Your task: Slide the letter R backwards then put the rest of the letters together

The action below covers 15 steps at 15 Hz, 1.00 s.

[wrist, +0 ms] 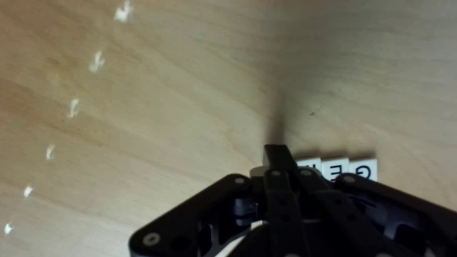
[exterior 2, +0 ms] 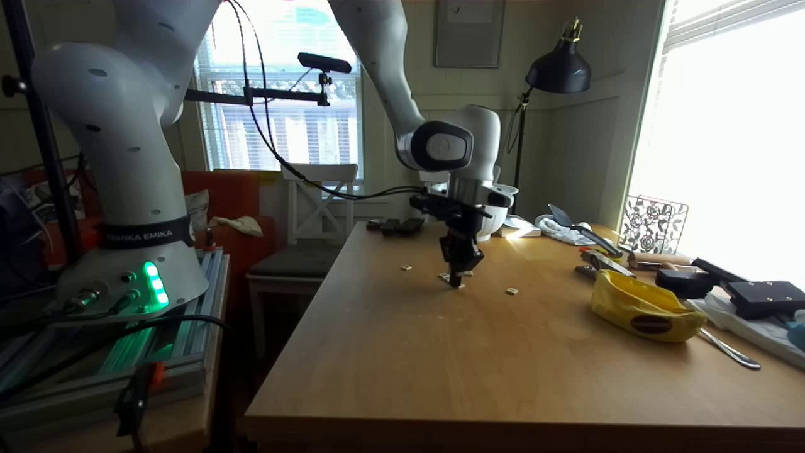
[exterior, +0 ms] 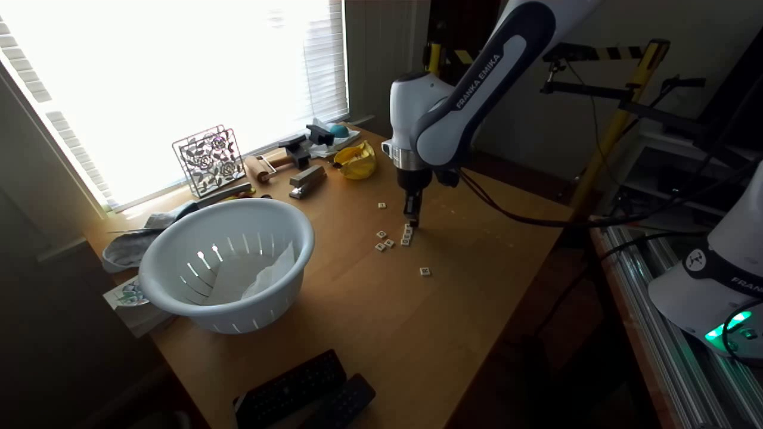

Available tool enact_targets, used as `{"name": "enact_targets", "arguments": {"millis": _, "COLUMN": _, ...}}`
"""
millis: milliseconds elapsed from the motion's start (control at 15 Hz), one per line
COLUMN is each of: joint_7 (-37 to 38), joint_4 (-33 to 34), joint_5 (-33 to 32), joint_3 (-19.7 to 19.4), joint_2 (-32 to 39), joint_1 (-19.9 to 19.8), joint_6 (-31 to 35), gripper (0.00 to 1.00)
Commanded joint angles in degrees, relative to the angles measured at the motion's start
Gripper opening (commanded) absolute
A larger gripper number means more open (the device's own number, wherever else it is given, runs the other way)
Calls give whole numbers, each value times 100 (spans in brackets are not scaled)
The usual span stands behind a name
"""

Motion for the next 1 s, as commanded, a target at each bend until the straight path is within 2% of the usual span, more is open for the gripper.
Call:
{"name": "enact_targets", "arguments": {"millis": 0, "joint_7": -12, "joint_4": -109, "joint_5": -73, "joint_3": 35, "joint_2": -168, "joint_1": -49, "joint_6": 55, "gripper": 0}}
{"name": "enact_targets", "arguments": {"millis": 200, "joint_7": -30, "joint_4": -143, "joint_5": -51, "joint_3": 52, "joint_2": -262, "joint_1": -62, "joint_6": 87, "gripper": 0}}
{"name": "enact_targets", "arguments": {"millis": 267, "joint_7": -24, "joint_4": -146, "joint_5": -39, "joint_3": 57, "joint_2": -284, "joint_1": -63, "joint_6": 74, "gripper": 26}}
{"name": "enact_targets", "arguments": {"millis": 400, "joint_7": -32, "joint_4": -155, "joint_5": -41, "joint_3": 58, "joint_2": -332, "joint_1": -60, "joint_6": 37, "gripper": 33}}
{"name": "enact_targets", "arguments": {"millis": 933, "joint_7": -64, "joint_4": -252, "joint_5": -51, "joint_3": 104, "joint_2": -533, "joint_1": -31, "joint_6": -79, "gripper": 88}}
